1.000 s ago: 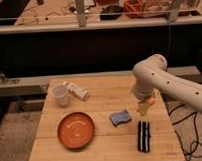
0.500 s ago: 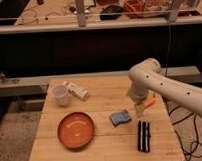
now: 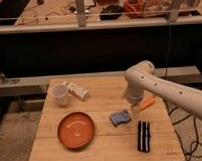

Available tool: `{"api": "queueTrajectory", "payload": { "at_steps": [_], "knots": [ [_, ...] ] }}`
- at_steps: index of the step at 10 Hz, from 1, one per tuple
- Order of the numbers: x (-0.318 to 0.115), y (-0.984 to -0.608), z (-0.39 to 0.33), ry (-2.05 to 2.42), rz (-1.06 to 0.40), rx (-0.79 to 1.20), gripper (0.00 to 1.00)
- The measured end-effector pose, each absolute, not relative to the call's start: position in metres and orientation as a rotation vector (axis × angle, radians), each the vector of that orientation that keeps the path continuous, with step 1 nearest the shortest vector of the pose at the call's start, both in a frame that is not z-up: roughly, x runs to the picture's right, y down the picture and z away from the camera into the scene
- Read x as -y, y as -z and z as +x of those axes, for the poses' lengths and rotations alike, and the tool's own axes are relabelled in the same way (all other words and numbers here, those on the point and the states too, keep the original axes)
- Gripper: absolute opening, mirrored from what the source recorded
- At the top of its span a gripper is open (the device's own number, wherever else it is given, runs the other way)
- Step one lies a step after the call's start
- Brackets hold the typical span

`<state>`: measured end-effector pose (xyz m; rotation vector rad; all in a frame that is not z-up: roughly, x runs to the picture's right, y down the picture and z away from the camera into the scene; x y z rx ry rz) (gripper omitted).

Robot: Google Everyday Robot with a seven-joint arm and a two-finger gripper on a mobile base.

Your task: Place the white sponge in the ceramic cup

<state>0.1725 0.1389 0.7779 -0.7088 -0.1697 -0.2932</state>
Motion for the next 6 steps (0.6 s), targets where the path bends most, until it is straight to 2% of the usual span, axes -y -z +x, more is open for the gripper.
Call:
{"api": "queueTrajectory", "payload": {
  "at_steps": [6],
  "knots": [
    [-0.151,-0.795,0.166,0.305,-0.72,0.234,0.8]
  ]
}}
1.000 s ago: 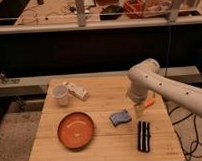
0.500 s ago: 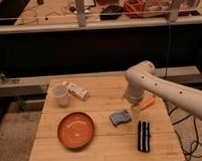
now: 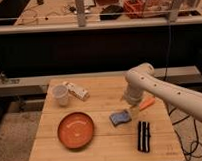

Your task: Place the white sponge in the ceramic cup

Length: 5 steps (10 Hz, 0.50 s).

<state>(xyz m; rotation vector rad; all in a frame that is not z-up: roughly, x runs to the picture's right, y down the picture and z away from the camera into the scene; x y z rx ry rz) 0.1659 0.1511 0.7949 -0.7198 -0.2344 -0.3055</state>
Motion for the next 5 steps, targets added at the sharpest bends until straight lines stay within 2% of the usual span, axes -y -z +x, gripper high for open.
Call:
{"api": "queueTrajectory", "payload": {
  "at_steps": [5],
  "knots": [
    [-0.1625,-0.81,0.1619,0.302,-0.714,0.279,0.8]
  ]
}}
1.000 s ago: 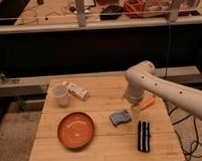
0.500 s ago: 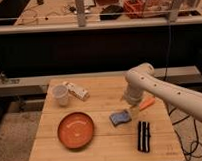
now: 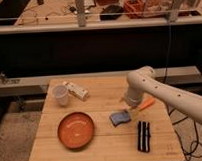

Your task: Place the white sponge in the ceramic cup

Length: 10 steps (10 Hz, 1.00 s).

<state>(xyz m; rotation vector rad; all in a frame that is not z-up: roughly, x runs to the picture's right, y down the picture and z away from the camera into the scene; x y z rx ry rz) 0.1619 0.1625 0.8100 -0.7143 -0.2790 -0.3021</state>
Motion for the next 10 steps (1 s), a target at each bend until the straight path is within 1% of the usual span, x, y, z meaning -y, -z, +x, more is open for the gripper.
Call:
{"api": "queueTrajectory", "payload": {
  "at_steps": [10],
  "knots": [
    [-0.187,-0.836,0.148,0.35,-0.73,0.36,0.8]
  ]
}}
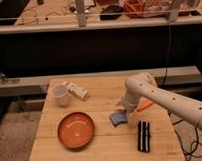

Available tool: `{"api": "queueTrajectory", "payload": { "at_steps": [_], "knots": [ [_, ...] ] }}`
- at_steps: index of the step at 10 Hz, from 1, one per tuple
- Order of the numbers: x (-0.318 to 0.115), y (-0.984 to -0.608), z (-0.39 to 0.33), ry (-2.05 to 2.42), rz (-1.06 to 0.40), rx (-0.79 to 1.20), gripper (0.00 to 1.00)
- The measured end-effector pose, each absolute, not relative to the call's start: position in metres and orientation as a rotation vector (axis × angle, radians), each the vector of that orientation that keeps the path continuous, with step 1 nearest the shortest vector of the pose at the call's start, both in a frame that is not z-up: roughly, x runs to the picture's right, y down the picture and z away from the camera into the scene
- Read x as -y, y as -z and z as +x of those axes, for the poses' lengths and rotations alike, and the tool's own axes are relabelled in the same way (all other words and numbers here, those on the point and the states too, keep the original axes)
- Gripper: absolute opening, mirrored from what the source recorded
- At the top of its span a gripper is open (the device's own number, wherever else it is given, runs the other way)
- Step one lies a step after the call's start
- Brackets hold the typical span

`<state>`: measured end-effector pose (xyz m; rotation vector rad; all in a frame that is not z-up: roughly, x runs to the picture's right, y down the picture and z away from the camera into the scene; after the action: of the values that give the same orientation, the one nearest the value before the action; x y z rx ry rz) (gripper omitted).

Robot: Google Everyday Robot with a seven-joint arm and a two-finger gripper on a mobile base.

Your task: Place the white sponge in the ceramic cup

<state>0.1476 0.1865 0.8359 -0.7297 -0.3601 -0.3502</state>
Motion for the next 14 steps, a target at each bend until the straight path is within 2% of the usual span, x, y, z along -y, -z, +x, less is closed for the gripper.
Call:
{"api": "queueTrajectory", "payload": {
  "at_steps": [8,14],
  "knots": [
    [-0.197,-0.848,0.147,0.344,-0.749,0.397,0.79],
    [-0.202,-0.855,0.147,0.339,-0.758,0.408,0.54]
  ]
}}
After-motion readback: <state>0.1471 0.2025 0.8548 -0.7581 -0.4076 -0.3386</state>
